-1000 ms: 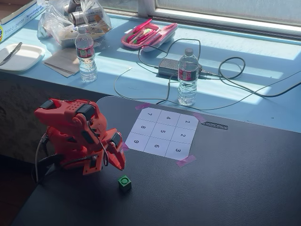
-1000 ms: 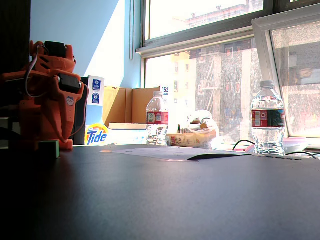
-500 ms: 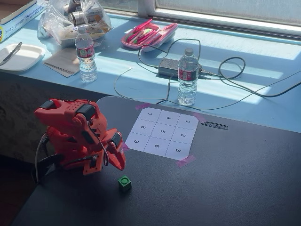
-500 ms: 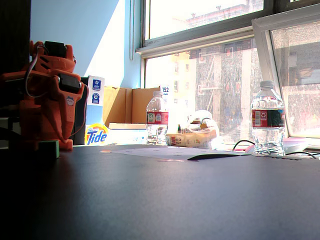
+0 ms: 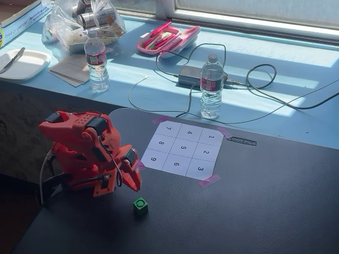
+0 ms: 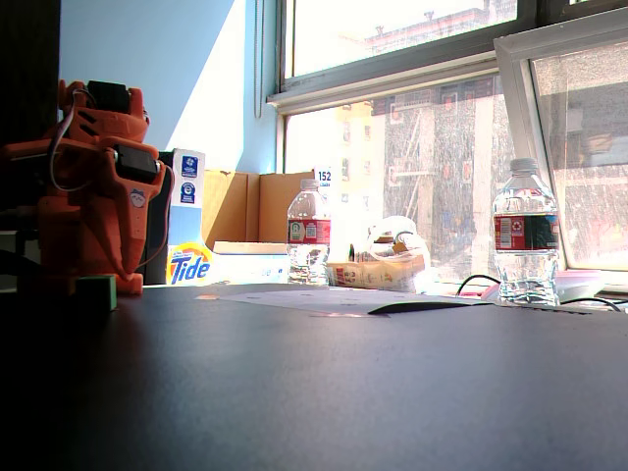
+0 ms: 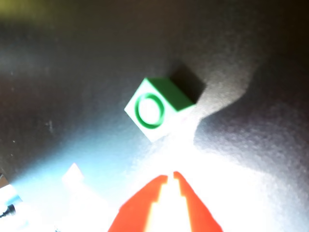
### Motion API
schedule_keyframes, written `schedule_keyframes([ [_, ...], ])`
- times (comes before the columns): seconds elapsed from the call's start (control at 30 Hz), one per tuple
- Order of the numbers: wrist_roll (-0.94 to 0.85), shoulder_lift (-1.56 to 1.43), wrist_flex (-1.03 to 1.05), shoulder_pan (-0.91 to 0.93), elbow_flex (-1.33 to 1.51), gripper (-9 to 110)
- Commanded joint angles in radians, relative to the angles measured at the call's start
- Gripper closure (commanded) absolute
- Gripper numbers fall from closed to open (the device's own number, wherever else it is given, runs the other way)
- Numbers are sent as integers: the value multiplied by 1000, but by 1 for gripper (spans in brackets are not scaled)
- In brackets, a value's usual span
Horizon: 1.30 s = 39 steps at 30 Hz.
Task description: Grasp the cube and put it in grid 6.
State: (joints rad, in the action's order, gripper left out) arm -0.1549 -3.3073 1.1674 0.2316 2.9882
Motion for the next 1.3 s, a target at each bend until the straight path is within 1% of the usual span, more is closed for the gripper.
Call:
schedule_keyframes([
  [0.0, -6, 8, 2, 2, -20, 101],
  [0.43, 0, 8, 43, 5, -61, 101],
  [0.73, 34, 8, 74, 5, -114, 93],
  [0.8, 49, 8, 84, 3, -130, 89],
  [0.87, 54, 9, 92, -2, -150, 87],
  [1.27, 89, 308, 46, 46, -359, 84],
])
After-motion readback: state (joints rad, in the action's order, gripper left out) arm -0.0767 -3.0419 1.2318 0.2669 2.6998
